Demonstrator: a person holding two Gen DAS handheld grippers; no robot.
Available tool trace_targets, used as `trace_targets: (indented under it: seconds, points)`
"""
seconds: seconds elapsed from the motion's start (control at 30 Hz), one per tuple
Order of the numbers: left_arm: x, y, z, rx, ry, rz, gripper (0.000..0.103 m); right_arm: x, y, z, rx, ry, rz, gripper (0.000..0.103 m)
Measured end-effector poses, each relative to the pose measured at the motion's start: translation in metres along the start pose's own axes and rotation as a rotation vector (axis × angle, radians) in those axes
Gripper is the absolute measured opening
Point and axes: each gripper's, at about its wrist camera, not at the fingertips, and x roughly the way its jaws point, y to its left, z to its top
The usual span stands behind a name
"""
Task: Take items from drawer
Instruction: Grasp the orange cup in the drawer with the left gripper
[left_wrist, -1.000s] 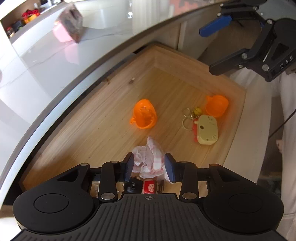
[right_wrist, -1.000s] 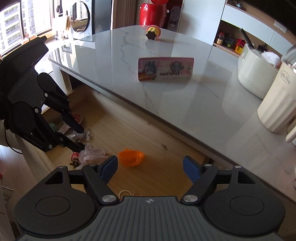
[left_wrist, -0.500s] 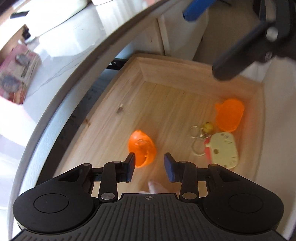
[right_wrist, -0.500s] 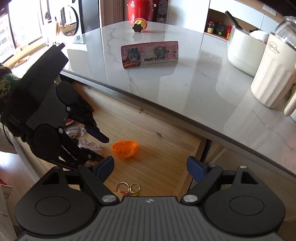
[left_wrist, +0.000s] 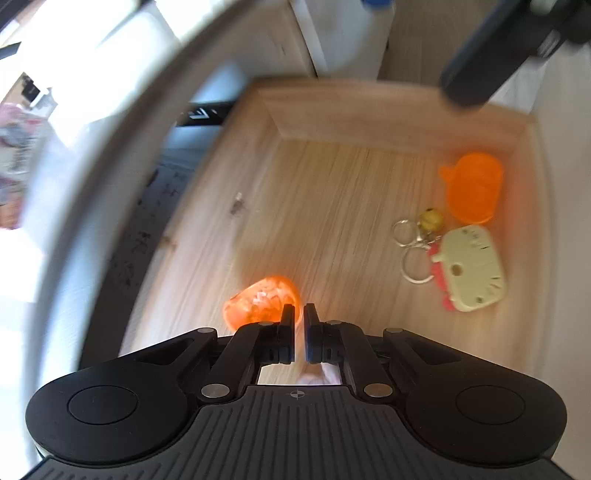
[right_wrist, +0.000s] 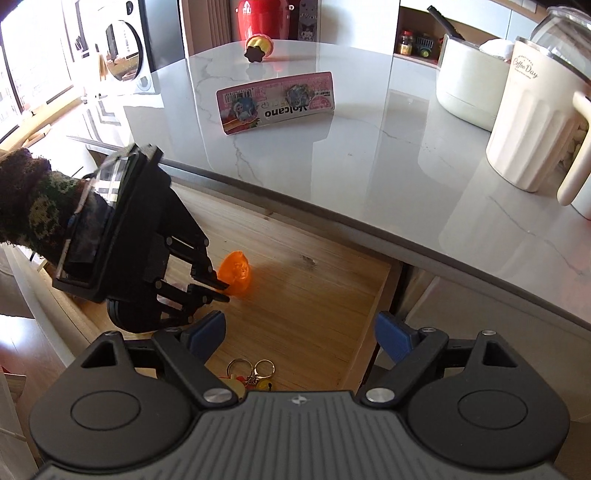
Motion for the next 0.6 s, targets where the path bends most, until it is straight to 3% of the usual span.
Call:
trace_targets:
  seconds: [0.13, 0.23, 0.33, 0.47, 0.6]
  points:
    - [-0.059, 0.005, -0.022, -0.055, -0.069, 0.03, 0.007, 0.009, 0.004, 0.005, 0.013, 0.032, 0.033, 0.088]
    - [-0.083, 0.008, -0.043, -0.112, -0.092, 0.038, 0.007, 0.016, 0.012, 0.009, -0.002, 0.052, 0.046, 0.088]
    - [-0.086, 0.015, -0.062, -0.19, -0.125, -0.012, 0.011, 0.024, 0.019, 0.012, -0.014, 0.075, 0.038, 0.088]
    - [-0.067, 0.02, -0.071, -0.215, -0.055, -0.063, 0.015, 0.026, 0.023, 0.014, -0.013, 0.076, 0.001, 0.088]
    - [-0.062, 0.024, -0.066, -0.259, -0.073, -0.091, 0.016, 0.028, 0.017, 0.011, 0.001, 0.085, -0.011, 0.088]
